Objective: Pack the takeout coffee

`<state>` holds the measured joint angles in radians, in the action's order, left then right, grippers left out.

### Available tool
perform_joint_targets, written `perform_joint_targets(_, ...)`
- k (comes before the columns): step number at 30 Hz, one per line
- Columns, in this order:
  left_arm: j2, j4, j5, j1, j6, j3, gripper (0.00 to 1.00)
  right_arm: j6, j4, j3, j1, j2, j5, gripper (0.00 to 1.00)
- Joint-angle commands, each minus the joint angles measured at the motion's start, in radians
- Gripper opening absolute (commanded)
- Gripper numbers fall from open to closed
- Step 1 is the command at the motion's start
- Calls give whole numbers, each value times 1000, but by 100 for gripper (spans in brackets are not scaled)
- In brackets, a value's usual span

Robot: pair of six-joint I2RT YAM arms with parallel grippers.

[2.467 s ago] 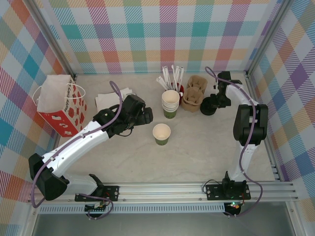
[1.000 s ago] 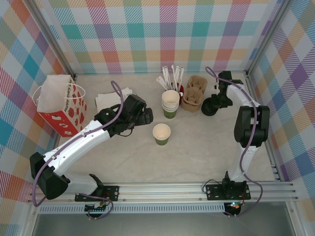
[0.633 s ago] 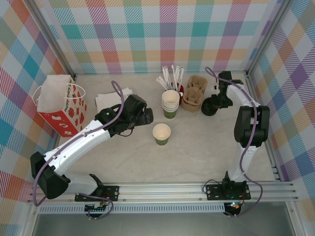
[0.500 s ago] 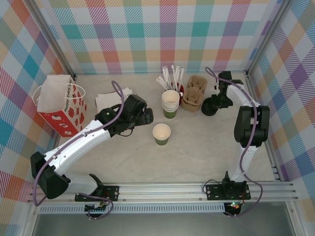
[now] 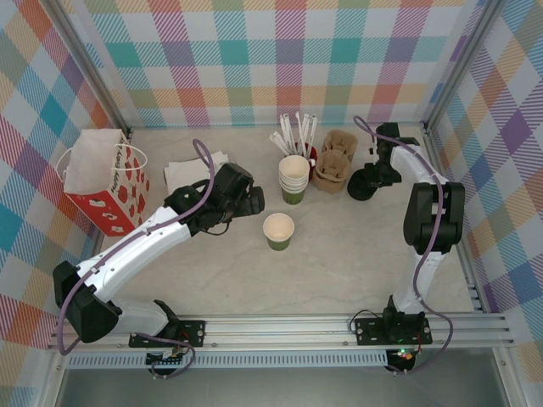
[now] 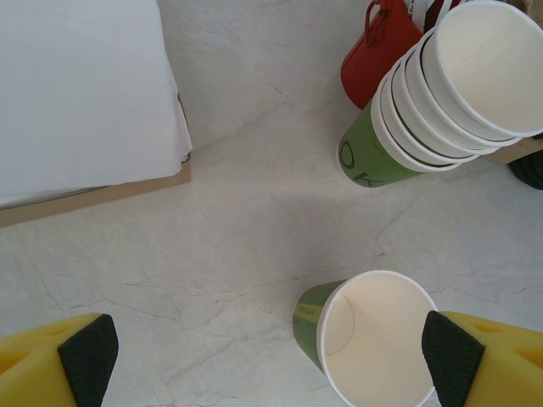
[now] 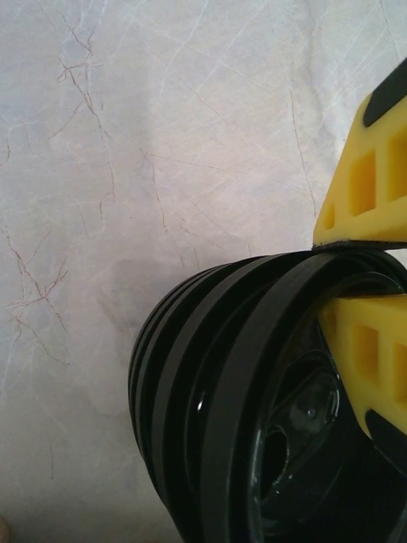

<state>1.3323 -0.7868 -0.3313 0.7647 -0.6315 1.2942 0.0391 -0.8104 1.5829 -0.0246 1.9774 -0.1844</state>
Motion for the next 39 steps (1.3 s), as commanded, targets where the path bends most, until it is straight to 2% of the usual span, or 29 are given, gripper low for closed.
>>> perform_joint_targets(1, 4, -13, -2, 14, 4, 34, 95, 7, -34, -1, 3, -51, -9, 19)
perform_joint_targets(10, 2, -9, 7, 13, 5, 51, 95, -7, -39, -27, 3, -126, 3, 19)
perform_joint_targets(16, -7, 29, 68, 4, 6, 55, 95, -14, -33, -54, 4, -190, 30, 19)
perform_joint_targets(19, -26, 100, 143, -3, 19, 40, 95, -25, -9, -95, 2, -265, 95, 19)
perform_joint_targets(25, -48, 327, 382, -10, 47, -4, 96, -71, 68, -227, 1, -462, 307, 19)
perform_joint_targets(32, 44, 564, 650, -10, 12, 21, 97, -164, 169, -389, -44, -665, 528, 19)
perform_joint_targets(35, 100, 608, 726, -4, -5, 52, 96, -199, 189, -429, -78, -724, 580, 19)
perform_joint_targets(39, 167, 611, 768, 15, -4, 101, 96, -240, 205, -460, -124, -785, 633, 19)
